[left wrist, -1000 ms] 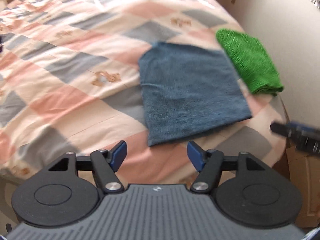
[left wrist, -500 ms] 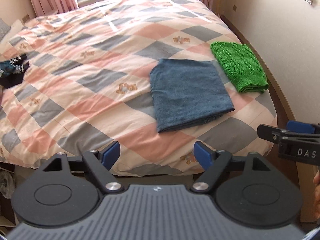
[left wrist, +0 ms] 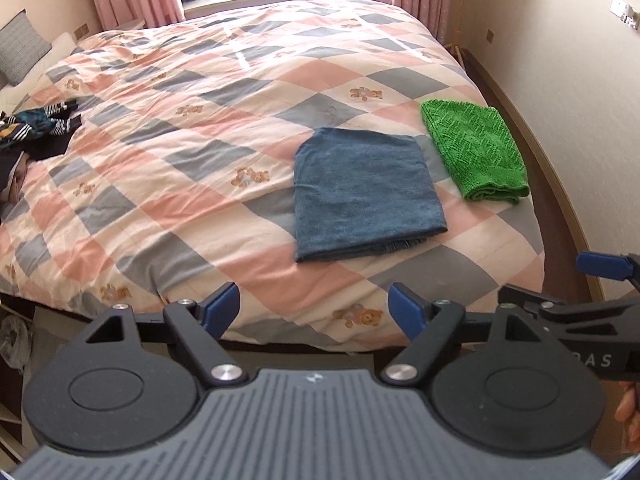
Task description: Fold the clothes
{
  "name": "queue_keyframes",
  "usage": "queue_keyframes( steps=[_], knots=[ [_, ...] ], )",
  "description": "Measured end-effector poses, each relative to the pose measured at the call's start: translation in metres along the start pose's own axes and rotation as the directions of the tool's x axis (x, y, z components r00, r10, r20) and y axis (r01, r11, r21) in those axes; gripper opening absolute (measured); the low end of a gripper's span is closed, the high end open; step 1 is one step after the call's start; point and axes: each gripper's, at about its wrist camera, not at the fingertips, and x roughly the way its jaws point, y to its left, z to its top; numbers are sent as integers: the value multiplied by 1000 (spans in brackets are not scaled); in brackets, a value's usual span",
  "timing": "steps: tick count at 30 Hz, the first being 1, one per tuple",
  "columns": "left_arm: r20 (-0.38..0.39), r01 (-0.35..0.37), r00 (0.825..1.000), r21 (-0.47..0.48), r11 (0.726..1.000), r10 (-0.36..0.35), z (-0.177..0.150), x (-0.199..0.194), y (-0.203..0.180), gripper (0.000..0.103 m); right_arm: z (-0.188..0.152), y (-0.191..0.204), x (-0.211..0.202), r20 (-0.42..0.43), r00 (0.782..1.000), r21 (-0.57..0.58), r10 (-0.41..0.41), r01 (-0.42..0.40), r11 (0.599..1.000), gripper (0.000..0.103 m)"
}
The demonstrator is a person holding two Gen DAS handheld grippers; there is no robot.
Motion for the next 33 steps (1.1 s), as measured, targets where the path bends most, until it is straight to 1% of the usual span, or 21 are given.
queue_keyframes(
  steps=[2, 4, 12, 19, 23, 27, 30, 33],
  knots=[
    [-1, -8, 1000, -3, 1000, 8, -6, -4, -4, 80, -2, -1, -2, -8, 1000, -12, 5, -5, 1000, 101],
    [0, -21, 1000, -6, 1000, 21, -12, -7, -6, 89, -3, 0, -5, -15, 1000, -23, 10, -10, 1000, 101],
    [-7, -76, 997, -12, 997, 76, -27, -17, -9, 90, -5, 1, -14, -14, 999, -58, 34, -35, 998, 101],
    [-12, -91, 996, -24, 996, 91, -30, -18, -20, 91, -8, -8, -11, -32, 998, -78, 46, -48, 996, 101],
    [-28, -90, 996, -25, 996, 89, -29, -9, -27, 91, -7, -13, -4, -48, 998, -88, 45, -49, 995, 101],
    [-43, -66, 997, -28, 997, 65, -20, 4, -29, 92, -3, -23, 8, -65, 997, -83, 46, -51, 995, 101],
    [-58, -37, 998, -47, 998, 34, -7, 20, -24, 92, 1, -36, 21, -82, 996, -58, 44, -49, 997, 101],
    [-76, -41, 996, -59, 997, 36, 7, 42, -13, 92, 3, -55, 37, -99, 994, -9, 53, -54, 999, 101]
  ],
)
